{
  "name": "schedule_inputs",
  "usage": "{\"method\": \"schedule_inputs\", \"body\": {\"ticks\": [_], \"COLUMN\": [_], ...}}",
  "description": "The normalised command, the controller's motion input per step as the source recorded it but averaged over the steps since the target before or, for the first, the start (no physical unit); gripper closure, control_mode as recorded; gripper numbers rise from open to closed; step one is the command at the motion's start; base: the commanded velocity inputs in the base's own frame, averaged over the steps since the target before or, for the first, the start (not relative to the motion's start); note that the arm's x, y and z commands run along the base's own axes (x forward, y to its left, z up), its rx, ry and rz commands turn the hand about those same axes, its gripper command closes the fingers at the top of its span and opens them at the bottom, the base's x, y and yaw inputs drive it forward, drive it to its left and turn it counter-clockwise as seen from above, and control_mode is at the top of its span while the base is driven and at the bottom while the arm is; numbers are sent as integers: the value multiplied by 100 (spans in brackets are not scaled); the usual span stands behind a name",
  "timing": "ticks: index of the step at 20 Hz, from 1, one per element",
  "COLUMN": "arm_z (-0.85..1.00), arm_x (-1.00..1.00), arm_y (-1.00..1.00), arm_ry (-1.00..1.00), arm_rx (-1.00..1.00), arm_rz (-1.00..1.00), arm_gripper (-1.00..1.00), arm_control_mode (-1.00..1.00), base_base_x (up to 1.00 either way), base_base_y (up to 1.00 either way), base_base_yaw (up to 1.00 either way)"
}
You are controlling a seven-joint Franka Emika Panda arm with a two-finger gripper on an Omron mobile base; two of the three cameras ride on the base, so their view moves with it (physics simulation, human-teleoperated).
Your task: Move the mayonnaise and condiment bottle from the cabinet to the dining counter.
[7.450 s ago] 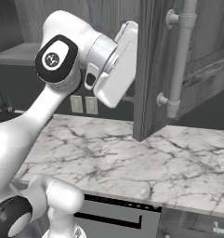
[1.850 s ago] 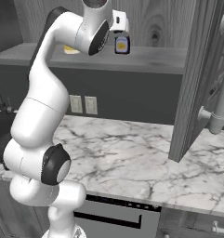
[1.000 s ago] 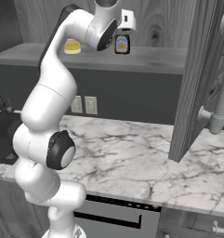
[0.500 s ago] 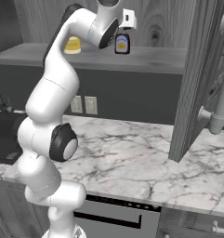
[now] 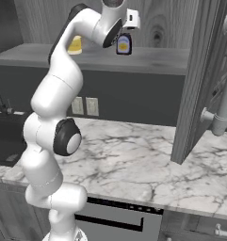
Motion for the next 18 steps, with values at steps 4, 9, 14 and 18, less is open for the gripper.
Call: {"method": "schedule_inputs", "body": {"ticks": [4,9,14,18], "arm_z": [0,0,0,0], "arm_x": [24,18,19,20], "arm_y": [-4,-2,-2,0], "arm_ry": [0,0,0,0], "arm_rx": [0,0,0,0], "arm_rz": [0,0,0,0], "arm_gripper": [-100,-100,-100,-100], "arm_control_mode": [-100,-100,-100,-100], "base_base_x": [0,0,0,0], "base_base_y": [0,0,0,0], "base_base_yaw": [0,0,0,0]}}
